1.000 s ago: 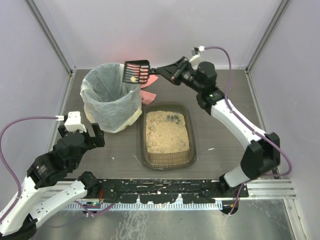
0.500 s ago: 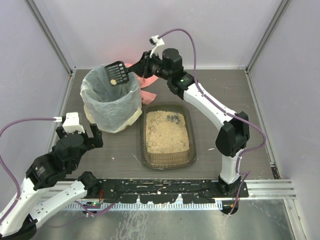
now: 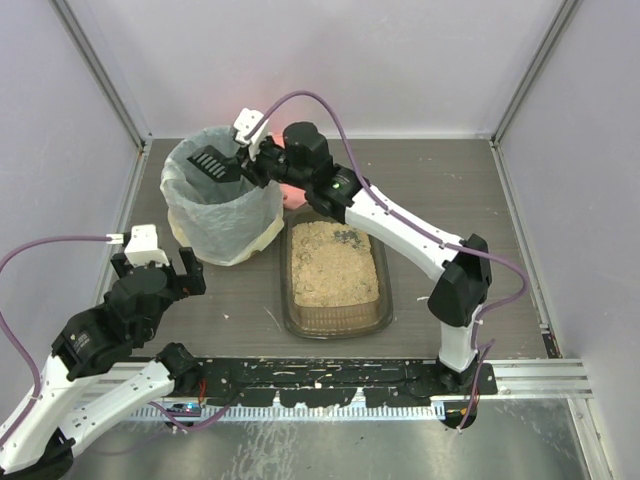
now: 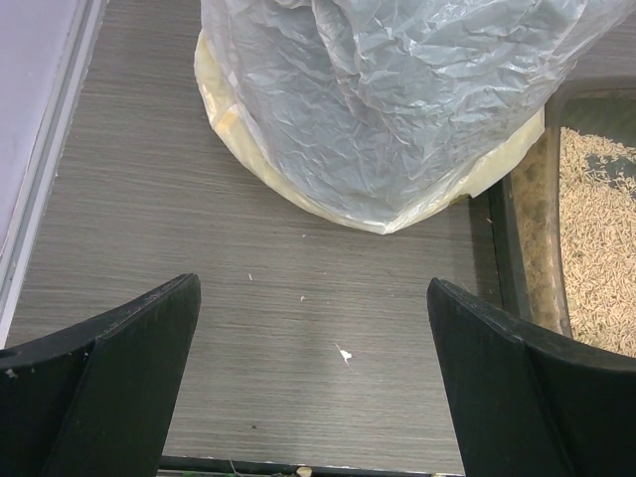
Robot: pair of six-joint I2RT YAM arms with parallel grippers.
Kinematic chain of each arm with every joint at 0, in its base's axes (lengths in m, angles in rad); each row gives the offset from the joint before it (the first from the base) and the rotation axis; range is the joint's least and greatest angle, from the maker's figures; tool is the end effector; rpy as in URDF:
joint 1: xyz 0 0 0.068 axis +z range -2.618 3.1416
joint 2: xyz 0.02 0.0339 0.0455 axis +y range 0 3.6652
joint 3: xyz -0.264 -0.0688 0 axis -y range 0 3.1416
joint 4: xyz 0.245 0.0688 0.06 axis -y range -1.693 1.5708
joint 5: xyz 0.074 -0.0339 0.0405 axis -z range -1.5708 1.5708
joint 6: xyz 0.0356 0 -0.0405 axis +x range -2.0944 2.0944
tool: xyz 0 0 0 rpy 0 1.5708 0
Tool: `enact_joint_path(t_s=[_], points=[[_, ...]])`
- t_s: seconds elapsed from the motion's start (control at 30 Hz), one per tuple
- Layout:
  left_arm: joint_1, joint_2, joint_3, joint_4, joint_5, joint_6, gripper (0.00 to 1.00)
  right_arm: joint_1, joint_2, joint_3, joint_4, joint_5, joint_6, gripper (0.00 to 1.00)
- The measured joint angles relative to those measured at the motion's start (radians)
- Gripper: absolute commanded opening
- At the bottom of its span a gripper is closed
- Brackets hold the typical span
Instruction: Clean the litter box
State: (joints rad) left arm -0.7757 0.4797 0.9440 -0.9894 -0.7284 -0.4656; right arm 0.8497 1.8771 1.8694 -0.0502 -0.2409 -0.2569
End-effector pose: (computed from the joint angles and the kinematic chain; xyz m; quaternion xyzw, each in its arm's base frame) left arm 0.0630 -0.0286 0.3483 -0.0507 0.8273 -0.0203 0.5591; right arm 0.2930 0.3462 0.4170 -0.4496 0.5709 0.2826 0.6261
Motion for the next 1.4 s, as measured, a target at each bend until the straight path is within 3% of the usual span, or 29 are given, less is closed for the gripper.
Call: enact_joint_path(t_s=[0.3, 0.57, 0.7, 0.9, 1.23, 1.4], points=[[0.0, 0.002, 0.0, 0.001, 0.002, 0.002, 0.98, 0.001, -0.197, -0.206, 0.111, 0.075, 0.005, 0.01], [0.0, 0.045, -0.013, 0.021, 0.056, 0.022, 0.98, -0.026, -0.431, -0.313, 0.244, 0.155, 0.193, 0.01], [0.0, 0.079, -0.014, 0.033, 0.08, 0.037, 0.98, -0.133, -0.543, -0.364, 0.243, 0.176, 0.36, 0.01], [0.0, 0.098, -0.018, 0.055, 0.113, 0.055, 0.98, -0.315, -0.705, -0.53, 0.129, 0.201, 0.588, 0.01], [0.0, 0.11, -0.027, 0.075, 0.158, 0.067, 0.98, -0.327, -0.906, -0.835, -0.209, 0.25, 0.767, 0.04], [0.0, 0.11, -0.027, 0.081, 0.159, 0.067, 0.98, -0.327, -0.925, -0.945, -0.29, 0.243, 0.838, 0.05]])
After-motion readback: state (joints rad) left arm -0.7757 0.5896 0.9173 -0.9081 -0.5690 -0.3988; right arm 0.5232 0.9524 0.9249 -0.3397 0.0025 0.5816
